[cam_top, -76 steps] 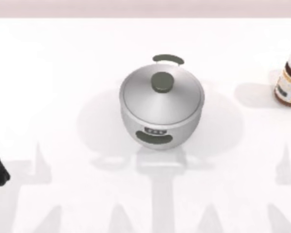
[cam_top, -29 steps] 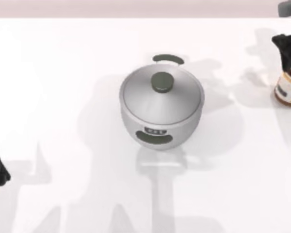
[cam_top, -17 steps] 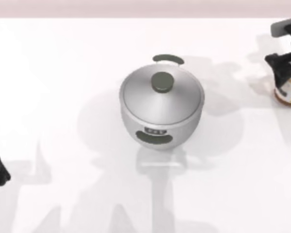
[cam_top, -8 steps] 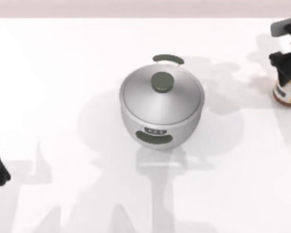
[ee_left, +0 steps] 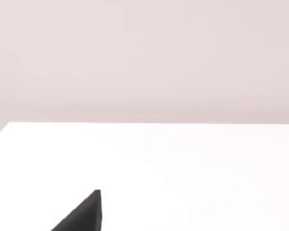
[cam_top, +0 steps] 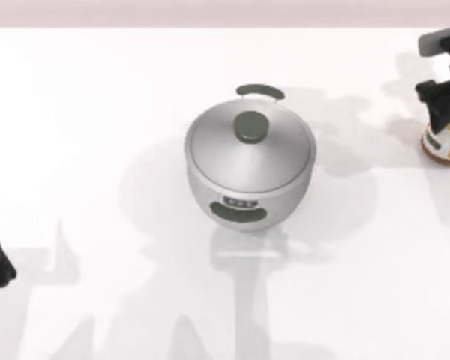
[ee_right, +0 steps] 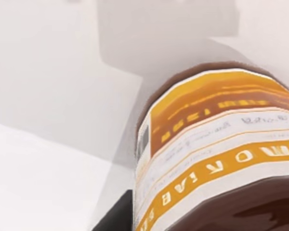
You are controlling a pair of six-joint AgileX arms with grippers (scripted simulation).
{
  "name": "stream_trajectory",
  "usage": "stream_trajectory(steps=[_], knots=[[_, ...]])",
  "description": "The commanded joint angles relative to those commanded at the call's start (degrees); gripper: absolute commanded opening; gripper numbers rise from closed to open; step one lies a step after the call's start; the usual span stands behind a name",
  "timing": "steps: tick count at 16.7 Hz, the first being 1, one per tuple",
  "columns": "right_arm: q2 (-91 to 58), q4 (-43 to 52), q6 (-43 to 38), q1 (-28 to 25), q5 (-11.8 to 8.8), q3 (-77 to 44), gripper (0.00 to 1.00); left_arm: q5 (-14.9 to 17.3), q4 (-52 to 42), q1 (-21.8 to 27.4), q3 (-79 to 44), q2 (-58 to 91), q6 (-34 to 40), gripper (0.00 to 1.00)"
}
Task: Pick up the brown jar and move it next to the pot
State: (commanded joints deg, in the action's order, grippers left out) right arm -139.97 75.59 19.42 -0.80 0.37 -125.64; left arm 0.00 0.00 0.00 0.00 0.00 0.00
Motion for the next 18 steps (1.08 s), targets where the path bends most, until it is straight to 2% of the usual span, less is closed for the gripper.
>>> stream_trajectory(steps=[7, 14, 18], knots=[[2.3, 0.5, -0.1, 0.0, -0.1, 2.1, 0.00, 0.0, 0.0, 0.0, 0.0, 0.0, 0.0, 1.00], [22.9, 4.7, -0.3, -0.7, -0.3, 17.1, 0.00, 0.0, 0.0, 0.0, 0.0, 0.0, 0.0, 1.00], [26.9, 6.1, -0.3, -0.9, -0.3, 20.8, 0.00, 0.0, 0.0, 0.0, 0.0, 0.0, 0.0, 1.00]])
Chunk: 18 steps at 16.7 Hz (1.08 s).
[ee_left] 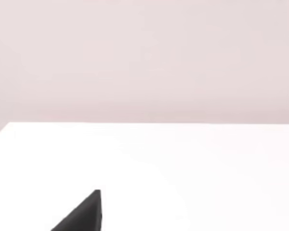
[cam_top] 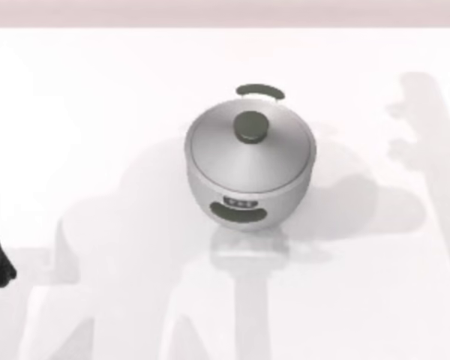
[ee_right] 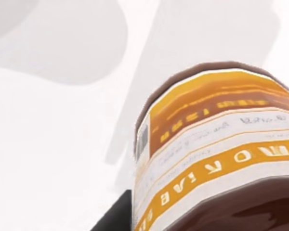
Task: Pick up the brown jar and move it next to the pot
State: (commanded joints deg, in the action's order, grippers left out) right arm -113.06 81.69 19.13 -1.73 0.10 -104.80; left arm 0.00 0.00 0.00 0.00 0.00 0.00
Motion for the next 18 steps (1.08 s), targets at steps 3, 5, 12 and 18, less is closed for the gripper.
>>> stream_trajectory(steps=[3, 5, 12, 18], knots=[[-0.2, -0.1, -0.1, 0.3, 0.0, -0.2, 0.00, 0.0, 0.0, 0.0, 0.0, 0.0, 0.0, 1.00], [-0.6, -0.1, -1.0, -0.1, 0.0, -0.6, 0.00, 0.0, 0.0, 0.0, 0.0, 0.0, 0.0, 1.00], [-8.1, -2.0, -19.4, -7.3, -0.1, -6.1, 0.00, 0.0, 0.0, 0.0, 0.0, 0.0, 0.0, 1.00], [-13.8, -3.9, -34.7, -13.6, -0.1, -9.8, 0.00, 0.0, 0.0, 0.0, 0.0, 0.0, 0.0, 1.00]])
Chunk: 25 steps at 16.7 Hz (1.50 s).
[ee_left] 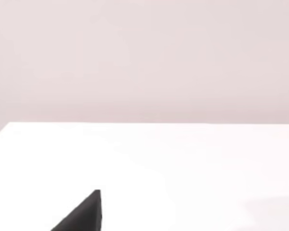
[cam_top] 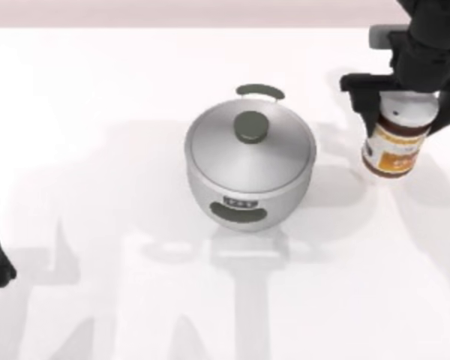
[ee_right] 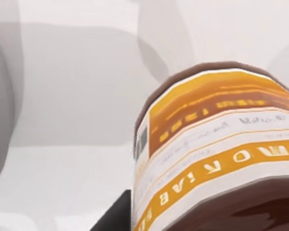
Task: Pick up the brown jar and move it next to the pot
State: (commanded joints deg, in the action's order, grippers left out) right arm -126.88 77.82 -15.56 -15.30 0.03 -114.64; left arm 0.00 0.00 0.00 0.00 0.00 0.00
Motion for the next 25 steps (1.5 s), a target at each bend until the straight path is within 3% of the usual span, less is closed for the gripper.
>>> stream_trajectory(steps=[6, 12, 17, 25], knots=[[0.0, -0.2, -0.6, -0.1, -0.1, 0.3, 0.00, 0.0, 0.0, 0.0, 0.0, 0.0, 0.0, 1.00], [-0.9, -9.8, -0.8, -0.4, 0.0, 8.7, 0.00, 0.0, 0.0, 0.0, 0.0, 0.0, 0.0, 1.00], [-1.2, -10.9, -0.8, -0.5, 0.0, 9.7, 0.00, 0.0, 0.0, 0.0, 0.0, 0.0, 0.0, 1.00], [-1.2, -10.9, -0.8, -0.5, 0.0, 9.7, 0.60, 0.0, 0.0, 0.0, 0.0, 0.0, 0.0, 1.00]])
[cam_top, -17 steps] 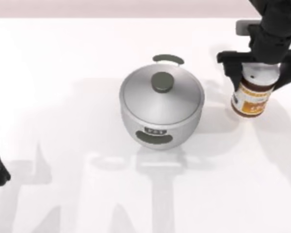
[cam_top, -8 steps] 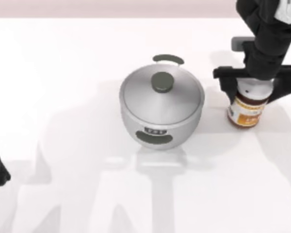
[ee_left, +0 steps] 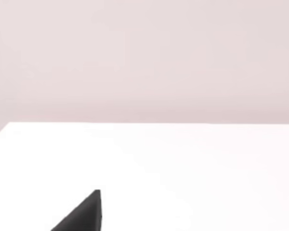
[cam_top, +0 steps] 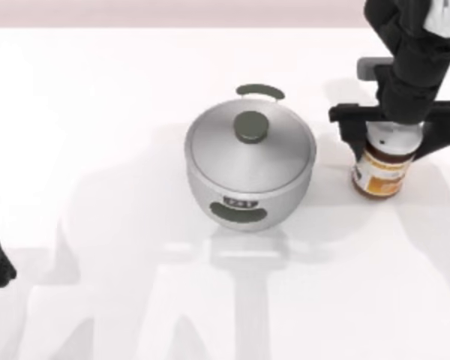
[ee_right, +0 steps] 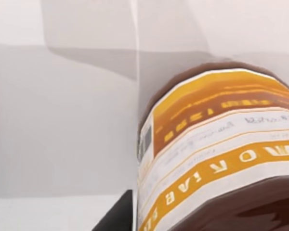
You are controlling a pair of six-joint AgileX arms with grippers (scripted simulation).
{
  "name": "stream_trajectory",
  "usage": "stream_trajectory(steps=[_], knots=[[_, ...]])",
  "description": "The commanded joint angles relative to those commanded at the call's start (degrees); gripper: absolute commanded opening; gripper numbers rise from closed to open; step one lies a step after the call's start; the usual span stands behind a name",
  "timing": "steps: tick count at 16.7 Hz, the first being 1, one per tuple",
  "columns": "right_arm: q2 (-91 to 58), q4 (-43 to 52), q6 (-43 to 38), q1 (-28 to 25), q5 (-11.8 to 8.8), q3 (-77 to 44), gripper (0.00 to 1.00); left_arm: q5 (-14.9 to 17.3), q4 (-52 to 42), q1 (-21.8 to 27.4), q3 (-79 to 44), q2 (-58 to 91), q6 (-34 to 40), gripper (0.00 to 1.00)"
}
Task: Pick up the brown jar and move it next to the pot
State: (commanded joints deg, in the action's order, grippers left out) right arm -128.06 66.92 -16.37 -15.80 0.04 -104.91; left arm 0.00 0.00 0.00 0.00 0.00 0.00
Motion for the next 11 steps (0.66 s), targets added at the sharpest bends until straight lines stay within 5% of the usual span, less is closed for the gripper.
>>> stream_trajectory(steps=[5, 11], knots=[[0.0, 0.0, 0.0, 0.0, 0.0, 0.0, 0.98, 0.0, 0.0, 0.0, 0.0, 0.0, 0.0, 1.00], [0.0, 0.0, 0.0, 0.0, 0.0, 0.0, 1.00, 0.0, 0.0, 0.0, 0.0, 0.0, 0.0, 1.00]])
